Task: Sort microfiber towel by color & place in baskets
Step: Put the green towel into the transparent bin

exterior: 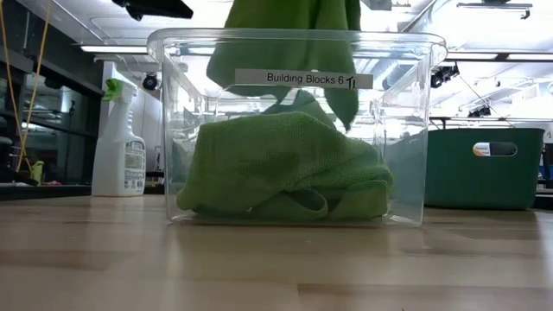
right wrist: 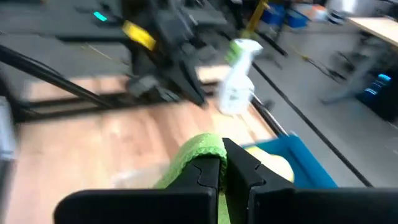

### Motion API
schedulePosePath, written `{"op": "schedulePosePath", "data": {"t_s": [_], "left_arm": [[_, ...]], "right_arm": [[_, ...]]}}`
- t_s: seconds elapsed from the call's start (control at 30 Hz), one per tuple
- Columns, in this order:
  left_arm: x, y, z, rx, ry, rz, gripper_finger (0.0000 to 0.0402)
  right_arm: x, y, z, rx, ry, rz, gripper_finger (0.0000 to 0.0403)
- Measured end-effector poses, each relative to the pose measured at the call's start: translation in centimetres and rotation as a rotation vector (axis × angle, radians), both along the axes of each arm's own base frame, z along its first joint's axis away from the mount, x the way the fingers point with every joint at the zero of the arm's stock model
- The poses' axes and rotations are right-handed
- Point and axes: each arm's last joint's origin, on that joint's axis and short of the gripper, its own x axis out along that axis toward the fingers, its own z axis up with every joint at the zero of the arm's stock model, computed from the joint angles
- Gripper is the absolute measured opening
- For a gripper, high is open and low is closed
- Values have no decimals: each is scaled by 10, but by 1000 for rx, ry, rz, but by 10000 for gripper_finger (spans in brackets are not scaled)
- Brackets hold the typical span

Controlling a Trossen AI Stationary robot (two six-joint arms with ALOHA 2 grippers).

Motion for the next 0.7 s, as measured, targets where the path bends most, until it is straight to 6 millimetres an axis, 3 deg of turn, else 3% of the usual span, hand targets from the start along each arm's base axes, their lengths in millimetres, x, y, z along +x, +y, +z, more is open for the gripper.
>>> {"op": "schedulePosePath", "data": {"t_s": [0.17,0.33,0.57,0.7], "left_arm": [[0,0,6,-22,-52,-13,1],[1,-3,5,-48,-47,-82,1],[-1,-10,5,-49,-49,-106,1],[-3,-14,5,-48,-52,-112,1]], "right_arm": [[12,-16,-28,-40,145,-153,0],[40,-35,-68,-3,342,-229,0],[92,-40,-135,105,607,-80,0],[118,-52,-169,232,691,-13,0]]}}
